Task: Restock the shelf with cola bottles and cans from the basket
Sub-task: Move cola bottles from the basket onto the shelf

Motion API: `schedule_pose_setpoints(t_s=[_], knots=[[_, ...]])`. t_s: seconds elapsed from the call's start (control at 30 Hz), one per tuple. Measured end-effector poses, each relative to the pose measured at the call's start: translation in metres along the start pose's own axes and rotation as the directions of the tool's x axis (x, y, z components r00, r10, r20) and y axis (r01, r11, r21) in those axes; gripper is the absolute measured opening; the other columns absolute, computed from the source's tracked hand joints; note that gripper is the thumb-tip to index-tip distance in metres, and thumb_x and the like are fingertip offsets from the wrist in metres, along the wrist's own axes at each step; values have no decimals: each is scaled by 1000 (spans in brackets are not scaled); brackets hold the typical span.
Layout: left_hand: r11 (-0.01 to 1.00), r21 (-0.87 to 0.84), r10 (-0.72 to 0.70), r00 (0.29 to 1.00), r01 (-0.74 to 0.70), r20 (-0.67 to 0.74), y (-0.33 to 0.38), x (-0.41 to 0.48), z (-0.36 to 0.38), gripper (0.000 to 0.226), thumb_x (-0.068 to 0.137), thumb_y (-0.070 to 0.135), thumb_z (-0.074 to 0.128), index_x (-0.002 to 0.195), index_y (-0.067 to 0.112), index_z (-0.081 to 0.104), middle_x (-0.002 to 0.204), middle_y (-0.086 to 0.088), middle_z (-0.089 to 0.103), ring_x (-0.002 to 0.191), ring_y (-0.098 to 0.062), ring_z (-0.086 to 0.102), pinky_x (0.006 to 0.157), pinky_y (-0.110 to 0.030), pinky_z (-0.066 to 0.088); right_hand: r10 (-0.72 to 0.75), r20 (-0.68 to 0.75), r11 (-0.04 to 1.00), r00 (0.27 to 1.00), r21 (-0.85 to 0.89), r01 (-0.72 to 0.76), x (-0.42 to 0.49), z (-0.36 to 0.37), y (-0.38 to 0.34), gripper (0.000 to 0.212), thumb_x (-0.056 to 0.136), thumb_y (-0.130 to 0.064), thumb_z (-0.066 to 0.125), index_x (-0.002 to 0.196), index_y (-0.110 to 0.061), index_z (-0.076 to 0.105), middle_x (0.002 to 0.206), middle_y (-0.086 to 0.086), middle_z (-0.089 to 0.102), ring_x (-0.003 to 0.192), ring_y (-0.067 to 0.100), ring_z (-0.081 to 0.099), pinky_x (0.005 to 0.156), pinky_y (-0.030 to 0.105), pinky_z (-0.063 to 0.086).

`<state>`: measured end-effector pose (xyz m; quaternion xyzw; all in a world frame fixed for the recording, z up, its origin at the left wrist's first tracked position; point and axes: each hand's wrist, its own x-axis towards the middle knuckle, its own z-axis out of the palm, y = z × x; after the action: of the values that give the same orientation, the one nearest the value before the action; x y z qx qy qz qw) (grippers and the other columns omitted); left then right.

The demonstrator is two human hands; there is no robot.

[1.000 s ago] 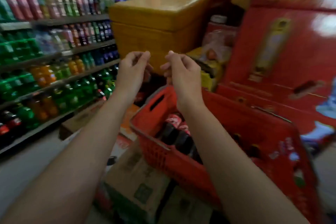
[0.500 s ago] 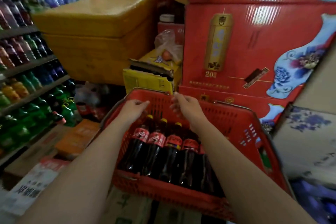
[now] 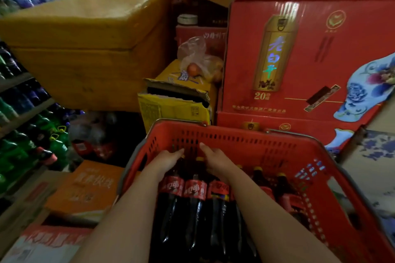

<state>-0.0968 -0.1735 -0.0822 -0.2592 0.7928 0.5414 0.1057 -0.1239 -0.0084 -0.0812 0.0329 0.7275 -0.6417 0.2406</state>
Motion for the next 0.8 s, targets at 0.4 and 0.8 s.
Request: schedule_pose_setpoints(t_s=[0.4, 0.8], knots=[[996, -76, -38, 998, 42, 58, -3, -7, -11, 40, 87, 35, 64, 118, 10, 65, 118, -11, 67, 110, -28, 61, 103, -44, 45, 70, 224, 996, 972, -68, -56, -6, -2, -5, 43, 92, -37, 62, 120, -4, 65, 114, 8, 69, 105, 16, 61, 97, 35, 39], [981, 72, -190, 960, 179, 204, -1, -56, -17, 70, 86, 13, 69, 145, 20, 32, 146, -6, 43, 135, -29, 38, 112, -47, 28, 123, 478, 951, 869, -307, 34, -24, -11, 16, 83, 61, -18, 92, 131, -21, 47, 124, -3, 60, 114, 9, 59, 97, 30, 51]])
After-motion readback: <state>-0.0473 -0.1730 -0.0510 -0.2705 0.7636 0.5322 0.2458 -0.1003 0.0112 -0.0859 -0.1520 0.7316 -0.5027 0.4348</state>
